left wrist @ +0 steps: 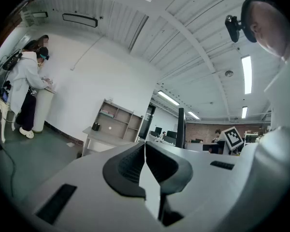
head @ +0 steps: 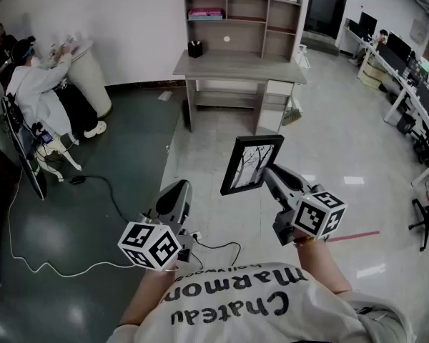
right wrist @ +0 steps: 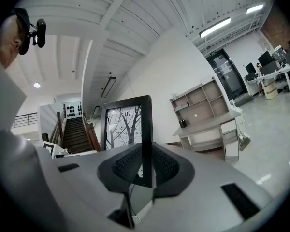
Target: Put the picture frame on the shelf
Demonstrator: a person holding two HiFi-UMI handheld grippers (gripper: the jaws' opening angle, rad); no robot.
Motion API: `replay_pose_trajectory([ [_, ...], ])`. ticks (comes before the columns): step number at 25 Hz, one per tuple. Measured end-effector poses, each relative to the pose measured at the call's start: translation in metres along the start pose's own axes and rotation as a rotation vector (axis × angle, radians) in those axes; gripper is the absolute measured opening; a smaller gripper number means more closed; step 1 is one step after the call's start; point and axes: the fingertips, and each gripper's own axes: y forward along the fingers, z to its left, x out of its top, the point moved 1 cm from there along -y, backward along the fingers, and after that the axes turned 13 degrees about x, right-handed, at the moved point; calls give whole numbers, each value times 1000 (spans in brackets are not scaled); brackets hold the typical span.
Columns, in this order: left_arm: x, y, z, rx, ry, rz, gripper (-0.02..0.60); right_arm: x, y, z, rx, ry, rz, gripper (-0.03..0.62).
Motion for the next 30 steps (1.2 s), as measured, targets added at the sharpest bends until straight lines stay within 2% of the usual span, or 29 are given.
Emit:
replay_pose_trajectory([
  [8, 0, -4, 5, -1, 18, -27, 21, 2, 2, -5, -2, -17, -34, 68],
  [14, 18, -4, 13, -5, 27, -42, 21, 12, 15, 5, 10, -25, -35, 67],
  [20, 30, 16, 39, -63, 26, -37, 21, 0, 54, -1, -1, 46, -50, 67],
  [23, 31, 15, 38, -76, 27, -38, 21, -7, 52, -1, -6, 79, -51, 67],
  [27, 14, 31, 56, -116, -26, 31, 21, -27, 77, -17, -30, 119, 9, 67],
  [30, -1, 50, 68, -133, -23, 79, 21, -36, 102, -32, -32, 120, 41, 67],
])
